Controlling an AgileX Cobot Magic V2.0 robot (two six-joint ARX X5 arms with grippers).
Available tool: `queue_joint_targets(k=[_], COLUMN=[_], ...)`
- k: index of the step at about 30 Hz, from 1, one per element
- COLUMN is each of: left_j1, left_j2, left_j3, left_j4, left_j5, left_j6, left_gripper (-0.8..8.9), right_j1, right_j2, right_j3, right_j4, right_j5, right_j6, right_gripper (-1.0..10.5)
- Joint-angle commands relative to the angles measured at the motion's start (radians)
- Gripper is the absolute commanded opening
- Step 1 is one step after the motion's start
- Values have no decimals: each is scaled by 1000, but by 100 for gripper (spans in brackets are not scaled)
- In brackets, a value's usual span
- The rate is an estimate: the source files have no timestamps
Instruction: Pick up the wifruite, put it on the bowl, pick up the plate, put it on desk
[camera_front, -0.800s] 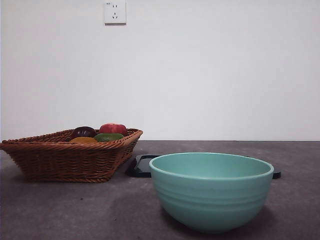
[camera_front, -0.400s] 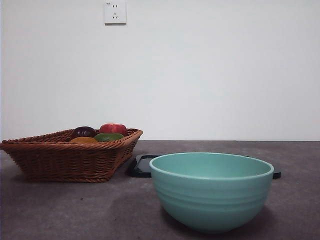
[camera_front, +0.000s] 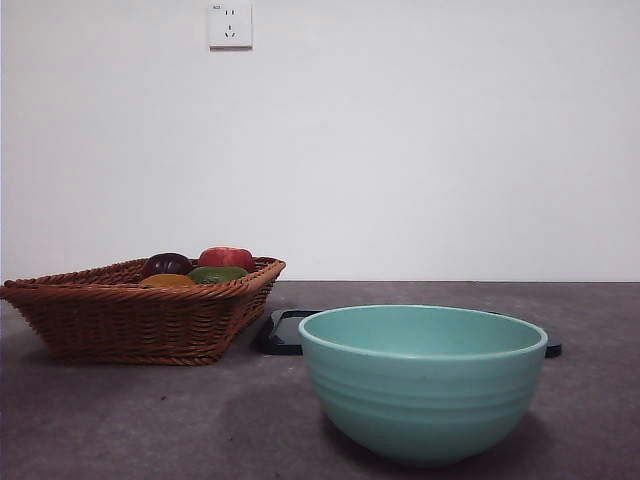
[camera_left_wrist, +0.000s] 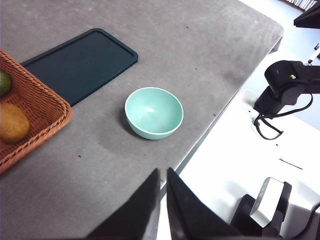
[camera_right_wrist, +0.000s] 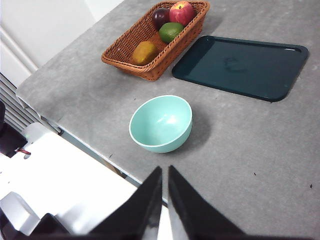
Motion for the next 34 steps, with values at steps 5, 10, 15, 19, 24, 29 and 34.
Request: queue_joint_targets(k=[5,10,15,19,24,29,34], left_j1=[2,90,239,344,456,529,542], left_j2=[3,3,-23,-93,-221,-312,-404], left_j3=[10,9,-36,-189,-510,-804,-1016], left_j4=[14,15,38,224,699,1046,1137], left_j5=[4,4,4,3,3,-81,-286], left_j6=[-2,-2,12,12,-89,-174,-260], left_gripper=[19,19,19,19,19,19,19], right_j1=[8,8,8,8,8,8,8], right_j2=[-3,-3,-3,-3,-3,-3,-3], right_j3=[14,14,14,14,14,14,14], right_j4=[11,11,11,11,11,11,11], right_j5=[1,1,1,1,1,1,1], right_j6=[-11,-11,-11,-11,-11,-11,-11], right_gripper=[14,14,14,14,14,14,14])
